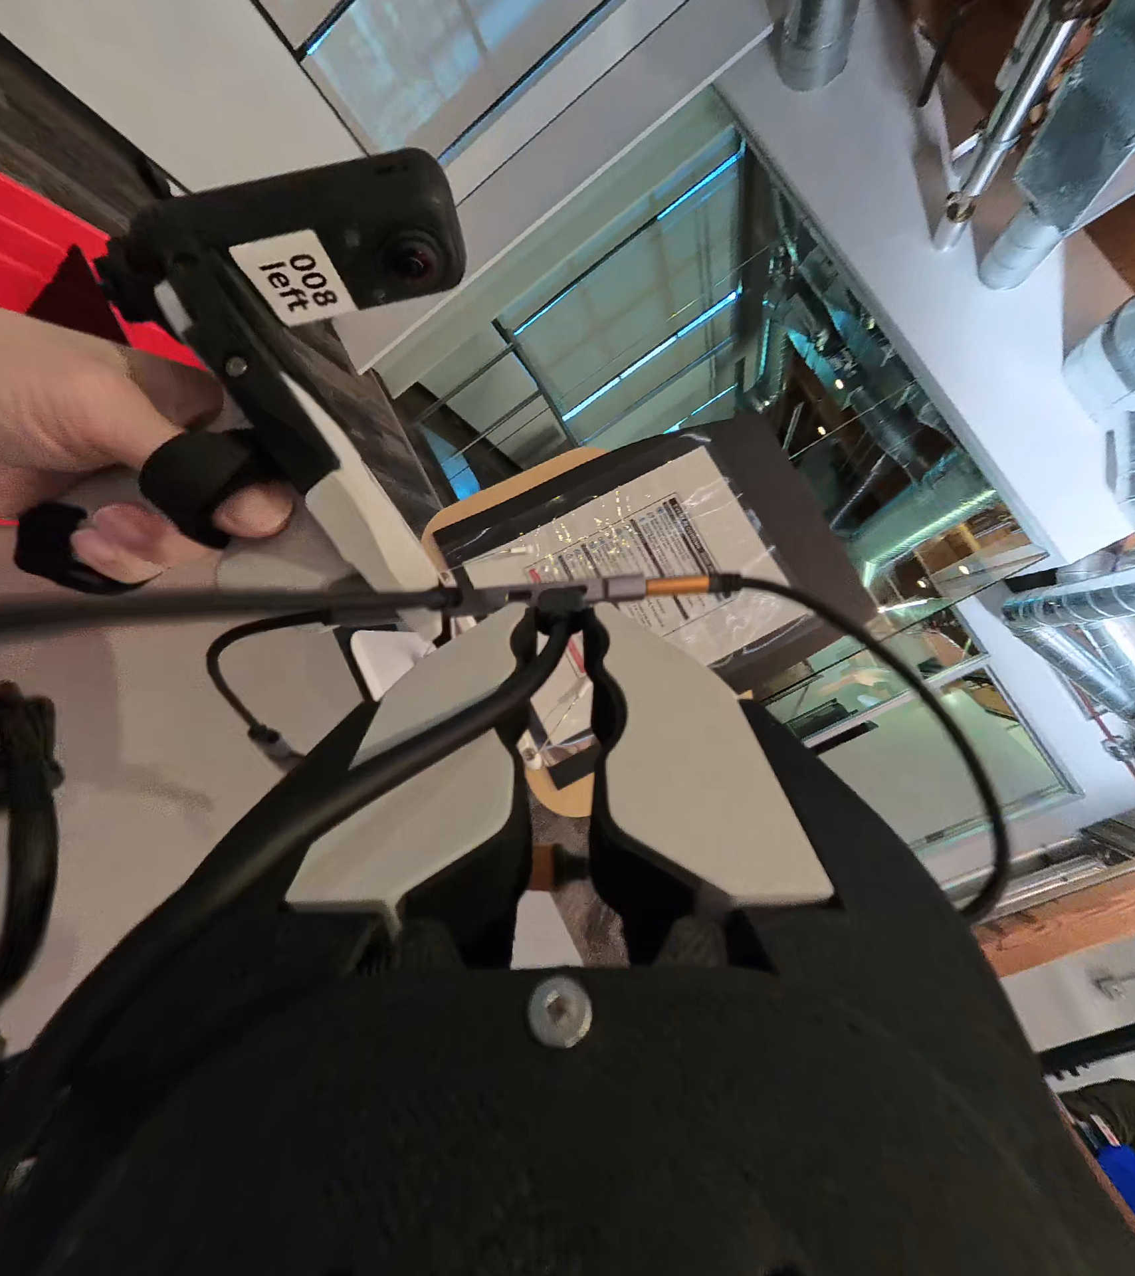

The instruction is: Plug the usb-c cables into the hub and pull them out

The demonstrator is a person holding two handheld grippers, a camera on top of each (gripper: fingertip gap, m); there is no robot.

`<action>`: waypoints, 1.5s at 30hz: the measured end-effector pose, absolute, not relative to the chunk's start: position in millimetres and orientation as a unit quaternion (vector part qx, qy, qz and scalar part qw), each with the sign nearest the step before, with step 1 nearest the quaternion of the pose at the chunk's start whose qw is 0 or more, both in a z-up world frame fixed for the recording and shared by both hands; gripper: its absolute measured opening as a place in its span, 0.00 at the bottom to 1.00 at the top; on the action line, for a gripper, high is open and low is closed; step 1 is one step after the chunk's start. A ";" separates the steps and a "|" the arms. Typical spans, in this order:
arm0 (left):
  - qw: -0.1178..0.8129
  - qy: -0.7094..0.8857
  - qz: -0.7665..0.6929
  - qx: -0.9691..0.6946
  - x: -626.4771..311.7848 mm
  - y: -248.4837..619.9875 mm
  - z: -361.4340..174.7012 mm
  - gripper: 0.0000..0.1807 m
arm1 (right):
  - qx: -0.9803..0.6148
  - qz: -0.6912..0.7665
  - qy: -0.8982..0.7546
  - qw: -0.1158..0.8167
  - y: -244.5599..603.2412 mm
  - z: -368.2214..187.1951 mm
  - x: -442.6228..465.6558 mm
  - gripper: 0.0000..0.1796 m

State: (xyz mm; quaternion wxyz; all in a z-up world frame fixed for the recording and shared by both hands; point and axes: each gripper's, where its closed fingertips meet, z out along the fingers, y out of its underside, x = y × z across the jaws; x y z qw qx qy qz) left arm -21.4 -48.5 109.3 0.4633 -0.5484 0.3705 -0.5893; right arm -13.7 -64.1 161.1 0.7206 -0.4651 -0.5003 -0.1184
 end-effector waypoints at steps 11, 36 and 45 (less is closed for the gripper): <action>0.502 0.384 -0.553 -0.542 -19.5 -53.9 115.7 0.13 | -0.479 -0.110 -0.511 0.705 -64.3 154.7 -17.3 0.07; 0.603 0.413 -0.435 -0.526 -23.1 -69.4 136.1 0.13 | -0.414 -0.071 -0.504 0.755 -79.7 170.7 -22.6 0.07; 0.631 0.432 -0.352 -0.540 -23.9 -72.9 138.0 0.13 | -0.374 -0.049 -0.509 0.774 -90.0 174.2 -27.9 0.07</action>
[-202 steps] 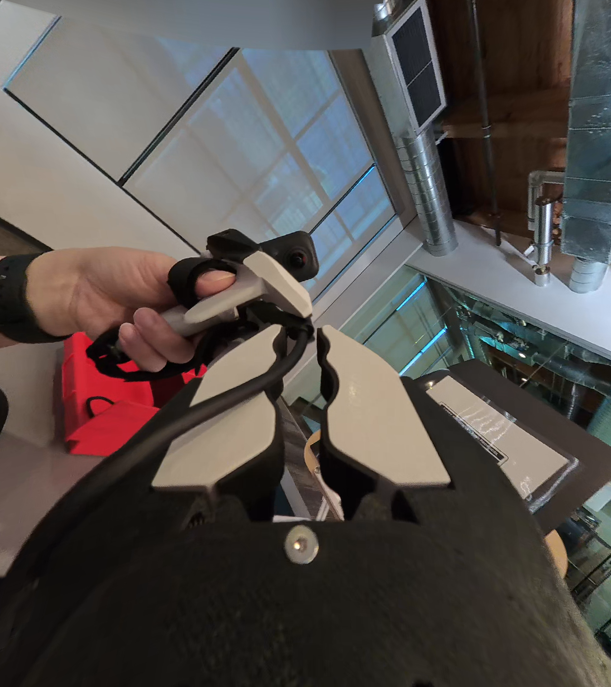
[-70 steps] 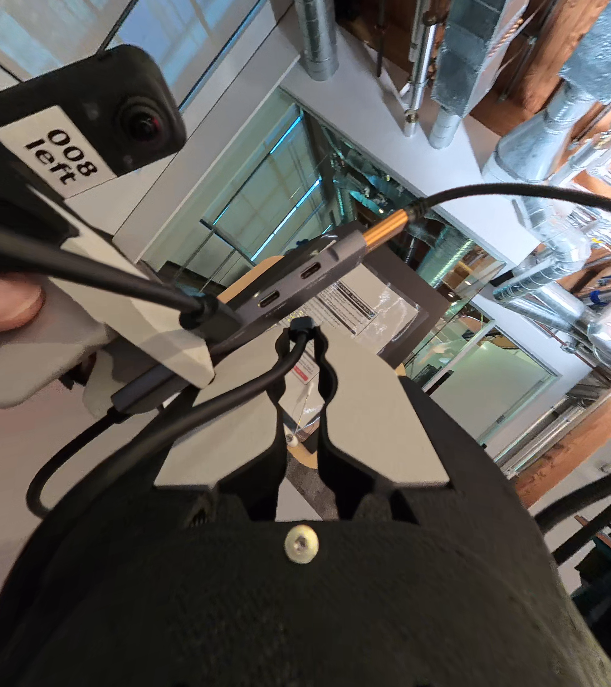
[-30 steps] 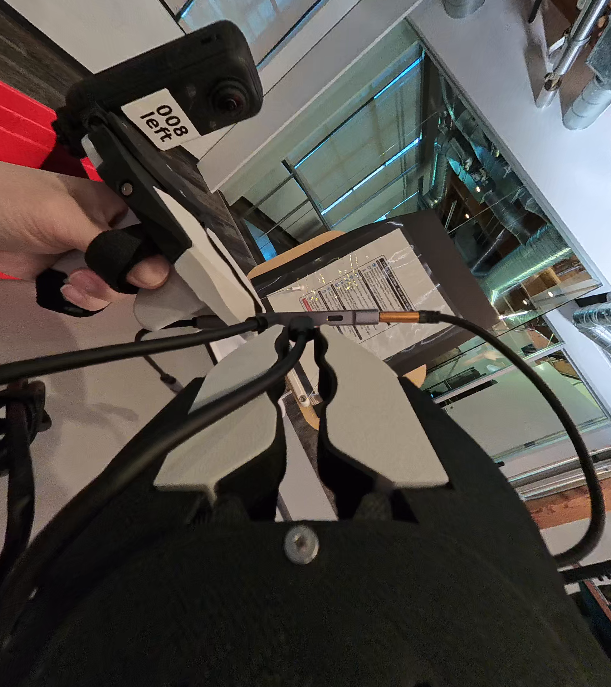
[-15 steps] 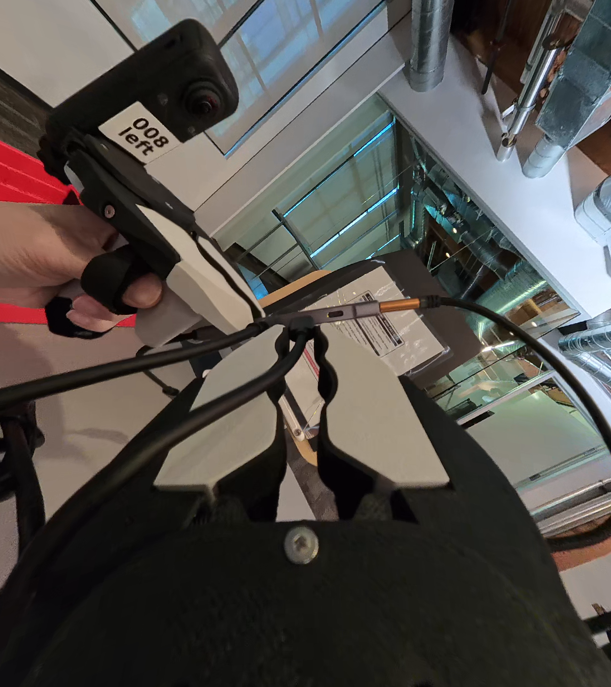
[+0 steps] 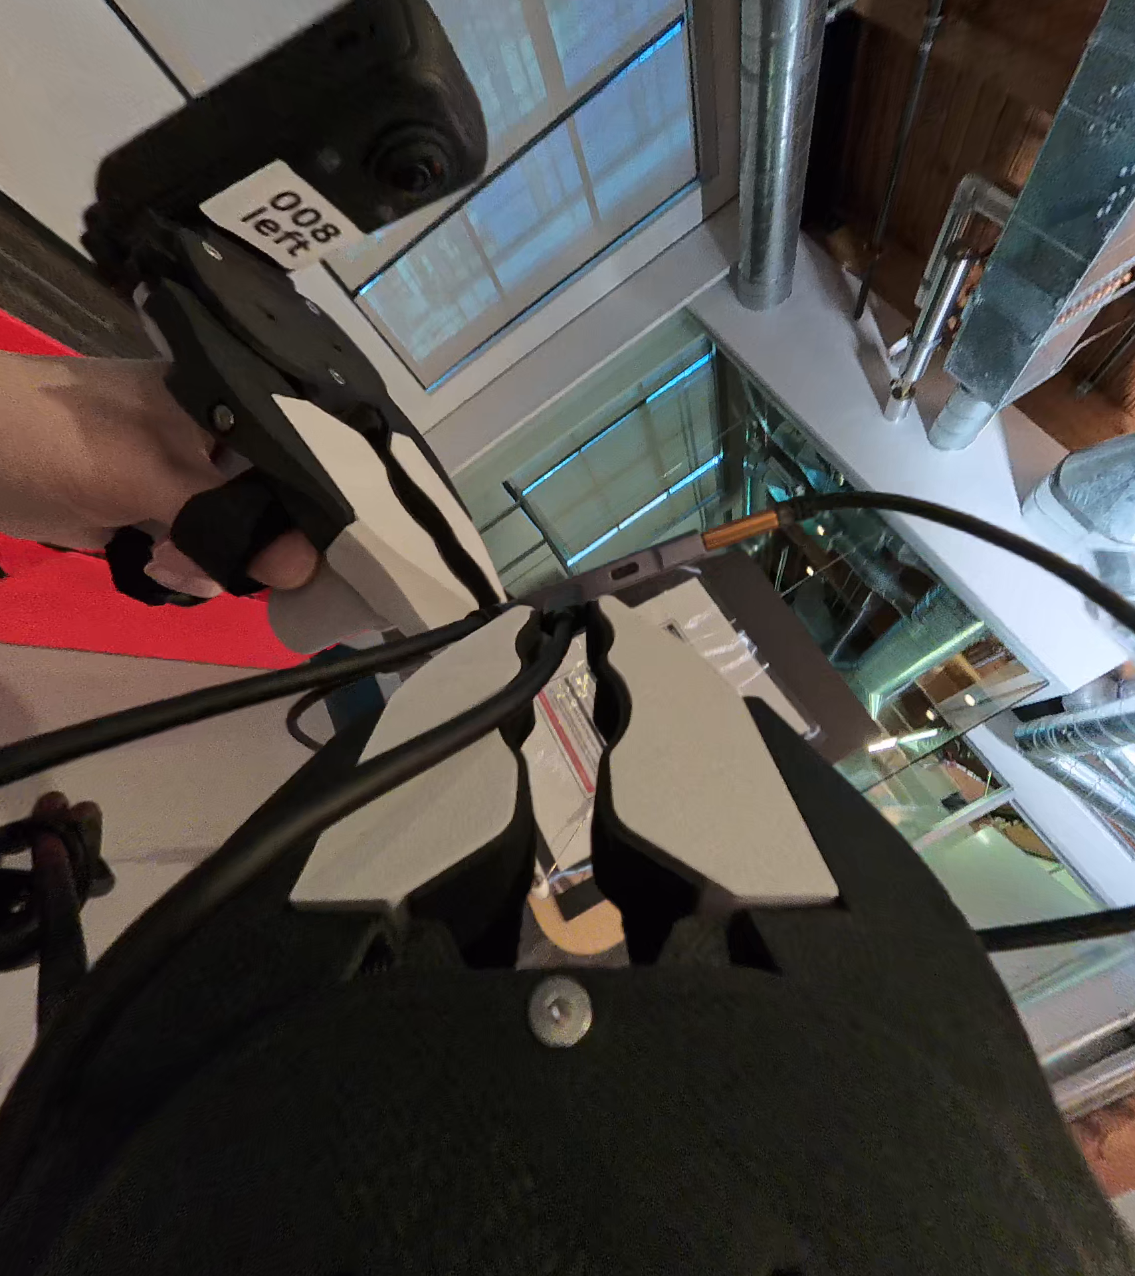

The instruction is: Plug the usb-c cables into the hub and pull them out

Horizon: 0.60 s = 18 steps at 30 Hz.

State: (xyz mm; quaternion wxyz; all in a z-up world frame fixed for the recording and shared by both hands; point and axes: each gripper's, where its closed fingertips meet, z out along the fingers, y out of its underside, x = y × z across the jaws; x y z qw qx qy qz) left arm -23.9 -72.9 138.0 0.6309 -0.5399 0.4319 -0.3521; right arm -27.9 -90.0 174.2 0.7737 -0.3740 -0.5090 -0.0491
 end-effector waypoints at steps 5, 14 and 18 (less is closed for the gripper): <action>0.598 0.455 -0.358 -0.554 -19.3 -77.4 130.7 0.13 | -0.355 -0.085 -0.539 0.760 -90.7 168.7 -20.9 0.07; 0.512 0.407 -0.401 -0.642 -19.7 -59.7 107.3 0.13 | -0.454 -0.073 -0.549 0.698 -64.5 145.7 -15.1 0.07; 0.459 0.383 -0.437 -0.673 -17.5 -52.6 91.5 0.13 | -0.502 -0.070 -0.553 0.661 -52.4 129.8 -13.0 0.07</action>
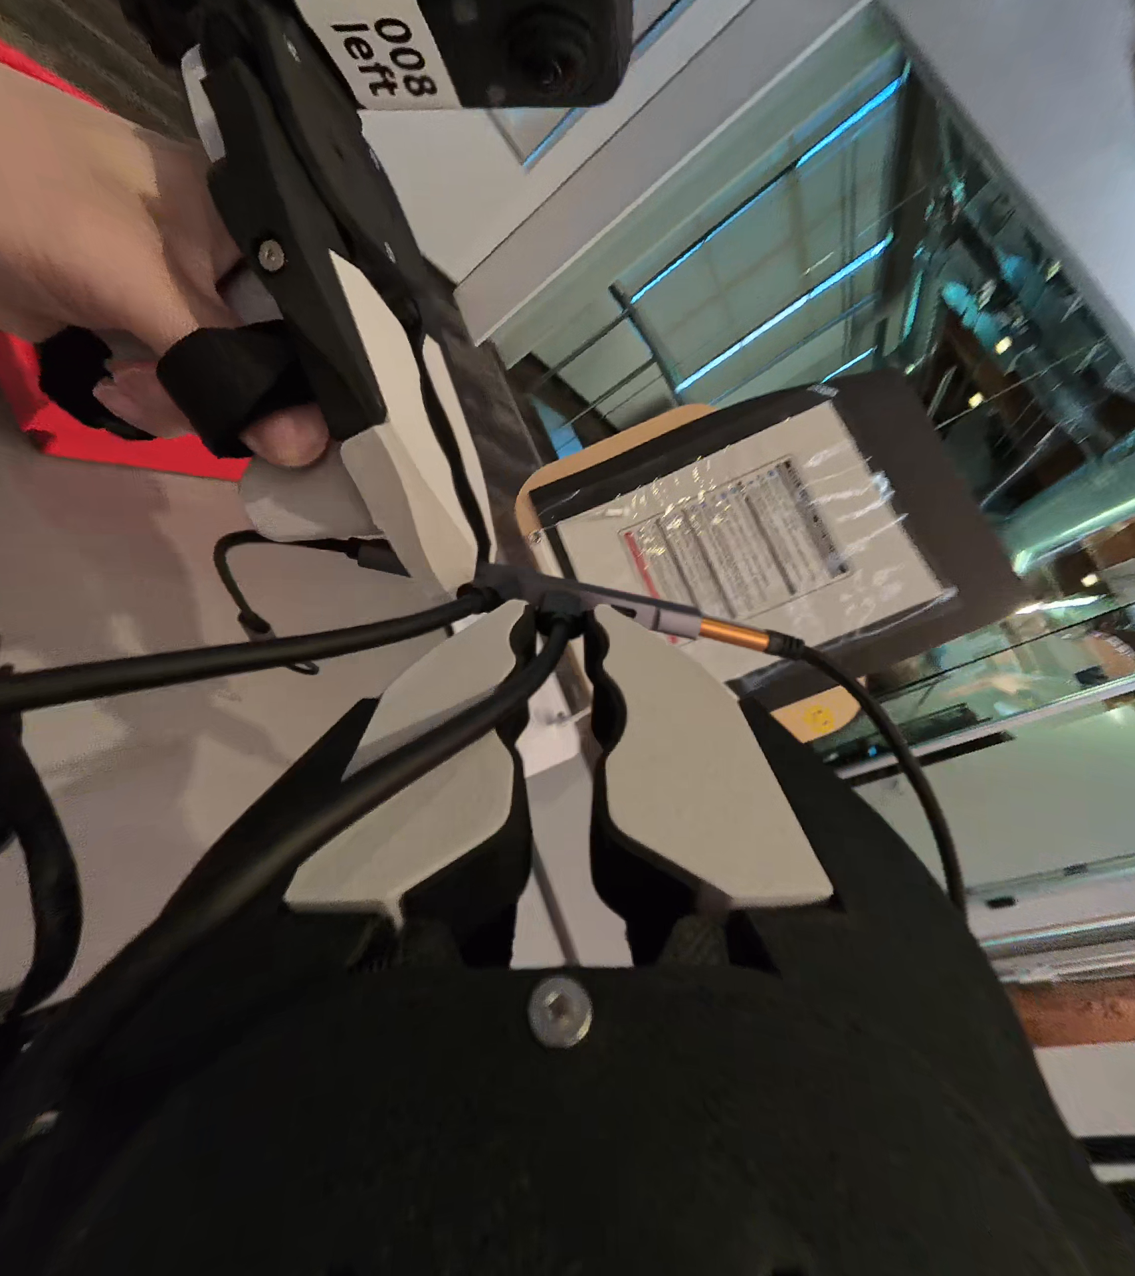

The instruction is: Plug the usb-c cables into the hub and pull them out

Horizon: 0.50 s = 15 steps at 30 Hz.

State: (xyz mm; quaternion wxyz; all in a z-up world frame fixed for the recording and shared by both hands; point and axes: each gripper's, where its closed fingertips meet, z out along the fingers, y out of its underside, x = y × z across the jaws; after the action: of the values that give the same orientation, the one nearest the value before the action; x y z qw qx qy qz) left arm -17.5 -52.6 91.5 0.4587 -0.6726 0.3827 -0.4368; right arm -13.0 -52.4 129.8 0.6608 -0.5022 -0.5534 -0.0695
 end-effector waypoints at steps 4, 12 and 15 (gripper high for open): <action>0.432 0.361 -0.457 -0.689 -16.2 -41.6 78.3 0.13 | -0.554 -0.045 -0.545 0.628 -38.5 114.0 -9.4 0.07; 0.434 0.362 -0.438 -0.699 -14.7 -34.5 69.6 0.12 | -0.588 -0.007 -0.542 0.601 -31.1 101.0 -5.5 0.08; 0.439 0.363 -0.427 -0.702 -14.8 -34.1 69.0 0.12 | -0.600 0.009 -0.535 0.595 -30.6 99.8 -5.1 0.08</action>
State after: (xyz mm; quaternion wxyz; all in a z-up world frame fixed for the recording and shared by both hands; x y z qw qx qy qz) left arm -14.8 -34.1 69.0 0.4389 -0.7023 0.3626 -0.4274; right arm -5.1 -30.6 99.8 0.5950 -0.6002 -0.5346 0.0087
